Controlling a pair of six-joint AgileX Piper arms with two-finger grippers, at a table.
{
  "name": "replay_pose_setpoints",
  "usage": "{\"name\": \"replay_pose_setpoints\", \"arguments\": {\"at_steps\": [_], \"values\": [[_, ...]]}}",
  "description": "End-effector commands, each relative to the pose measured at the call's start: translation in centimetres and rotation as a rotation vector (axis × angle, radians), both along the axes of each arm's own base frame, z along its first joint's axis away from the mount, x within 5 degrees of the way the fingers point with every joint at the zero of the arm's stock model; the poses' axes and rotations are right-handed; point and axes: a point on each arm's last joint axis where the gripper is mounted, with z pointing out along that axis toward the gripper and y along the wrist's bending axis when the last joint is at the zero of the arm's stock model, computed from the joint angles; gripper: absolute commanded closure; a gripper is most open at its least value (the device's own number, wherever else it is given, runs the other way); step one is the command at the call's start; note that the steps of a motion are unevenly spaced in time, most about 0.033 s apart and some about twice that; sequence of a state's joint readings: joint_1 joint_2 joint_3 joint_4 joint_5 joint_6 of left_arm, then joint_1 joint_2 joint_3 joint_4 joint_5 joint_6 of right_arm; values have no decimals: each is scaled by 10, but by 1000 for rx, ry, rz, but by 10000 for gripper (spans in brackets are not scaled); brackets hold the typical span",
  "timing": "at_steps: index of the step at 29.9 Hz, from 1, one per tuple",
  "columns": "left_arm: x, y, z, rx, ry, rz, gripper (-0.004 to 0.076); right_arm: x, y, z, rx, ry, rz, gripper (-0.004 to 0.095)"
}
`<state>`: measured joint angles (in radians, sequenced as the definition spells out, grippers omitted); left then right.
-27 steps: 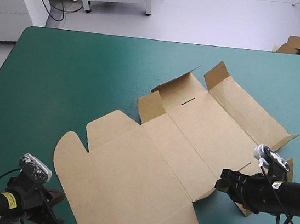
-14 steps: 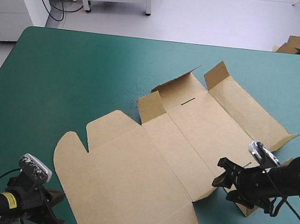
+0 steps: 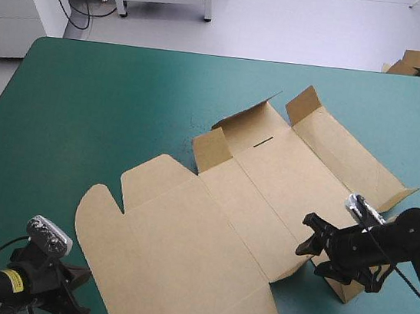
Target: Fold the box
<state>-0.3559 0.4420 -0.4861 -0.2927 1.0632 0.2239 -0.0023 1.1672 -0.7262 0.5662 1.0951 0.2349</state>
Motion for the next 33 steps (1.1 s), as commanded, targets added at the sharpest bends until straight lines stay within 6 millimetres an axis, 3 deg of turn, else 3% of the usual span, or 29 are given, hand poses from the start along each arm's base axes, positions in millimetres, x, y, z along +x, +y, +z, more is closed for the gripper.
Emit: {"name": "replay_pose_setpoints", "arguments": {"at_steps": [1, 9, 17, 23, 33], "values": [[3, -3, 10, -53, -40, 7, 731, 4, 8, 10, 37, -52, -7, 421], [3, -3, 10, -50, -44, 0, 731, 4, 26, 9, 24, -70, 3, 497], [3, -3, 10, -50, -44, 0, 731, -1, 21, 4, -52, -19, 42, 695], [3, -4, 10, -51, -43, -1, 731, -4, 15, 1, -124, 2, 78, 922], [3, -3, 10, -51, -42, -1, 731, 3, 15, 3, -121, -74, 64, 928]]}}
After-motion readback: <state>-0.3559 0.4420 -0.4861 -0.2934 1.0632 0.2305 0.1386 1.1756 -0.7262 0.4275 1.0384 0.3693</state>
